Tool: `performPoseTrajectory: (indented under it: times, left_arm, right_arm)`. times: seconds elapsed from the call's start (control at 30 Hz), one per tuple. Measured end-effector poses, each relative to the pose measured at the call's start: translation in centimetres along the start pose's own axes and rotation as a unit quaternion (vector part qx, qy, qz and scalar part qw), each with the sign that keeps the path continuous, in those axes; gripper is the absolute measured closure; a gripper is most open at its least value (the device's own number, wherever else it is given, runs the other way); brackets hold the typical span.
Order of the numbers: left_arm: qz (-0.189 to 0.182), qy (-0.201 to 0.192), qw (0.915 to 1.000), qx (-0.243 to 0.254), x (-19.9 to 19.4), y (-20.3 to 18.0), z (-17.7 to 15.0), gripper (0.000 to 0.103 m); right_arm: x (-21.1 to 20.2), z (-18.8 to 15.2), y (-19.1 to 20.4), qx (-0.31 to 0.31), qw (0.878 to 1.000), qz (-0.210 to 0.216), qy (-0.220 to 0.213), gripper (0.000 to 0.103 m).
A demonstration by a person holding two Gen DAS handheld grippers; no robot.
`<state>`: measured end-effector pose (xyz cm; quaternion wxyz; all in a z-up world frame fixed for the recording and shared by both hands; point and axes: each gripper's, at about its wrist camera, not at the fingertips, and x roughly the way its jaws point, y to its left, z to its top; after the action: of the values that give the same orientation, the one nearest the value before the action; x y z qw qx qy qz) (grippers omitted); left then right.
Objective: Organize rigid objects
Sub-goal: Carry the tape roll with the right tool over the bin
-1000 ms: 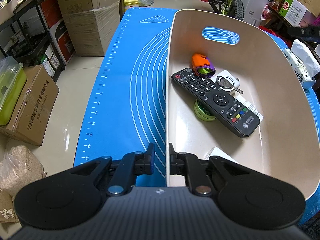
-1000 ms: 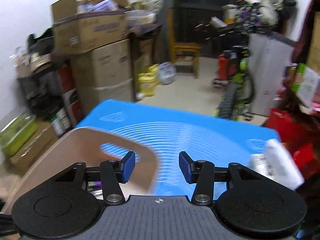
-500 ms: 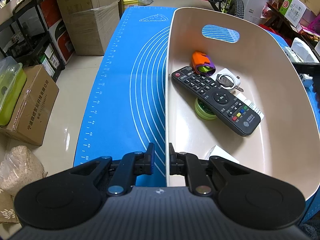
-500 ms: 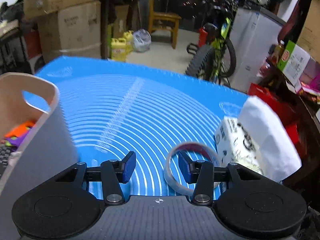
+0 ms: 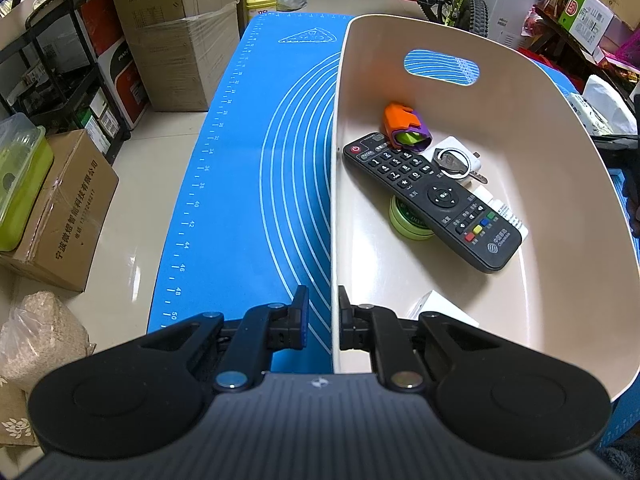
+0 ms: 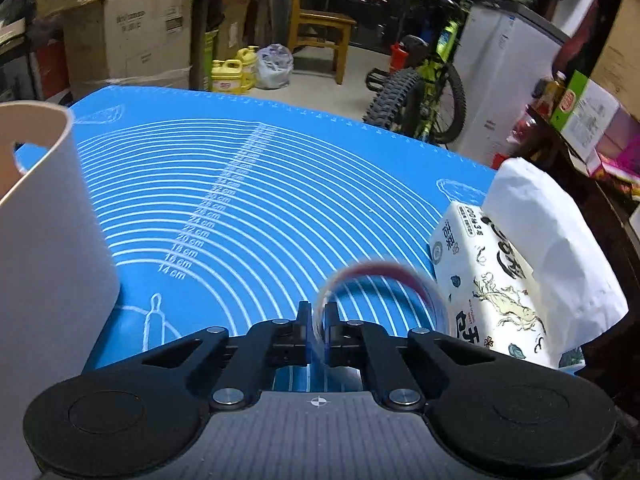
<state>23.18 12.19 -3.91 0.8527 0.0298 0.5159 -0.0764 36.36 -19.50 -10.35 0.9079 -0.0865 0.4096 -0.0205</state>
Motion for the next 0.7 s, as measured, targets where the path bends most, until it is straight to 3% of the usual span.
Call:
performPoseTrajectory:
  times: [0.3, 0.47, 0.7]
  left_arm:
    - [0.0, 0.0, 1.0, 0.001, 0.0, 0.0, 0.0, 0.087]
    - [0.001, 0.0, 1.0, 0.001, 0.0, -0.1, 0.0, 0.087]
    - [0.005, 0.001, 1.0, 0.004, 0.1, -0.2, 0.1, 0.087]
  right_arm:
    - [-4.5, 0.1, 1.2, -0.004, 0.998, -0.007, -0.054, 0.087]
    - [-9.0, 1.4, 2.3, -0.009, 0.995, 0.023, -0.096, 0.087]
    - [-15.9, 3.9, 6.0, -0.048, 0.981, 0.08, -0.172, 0.087]
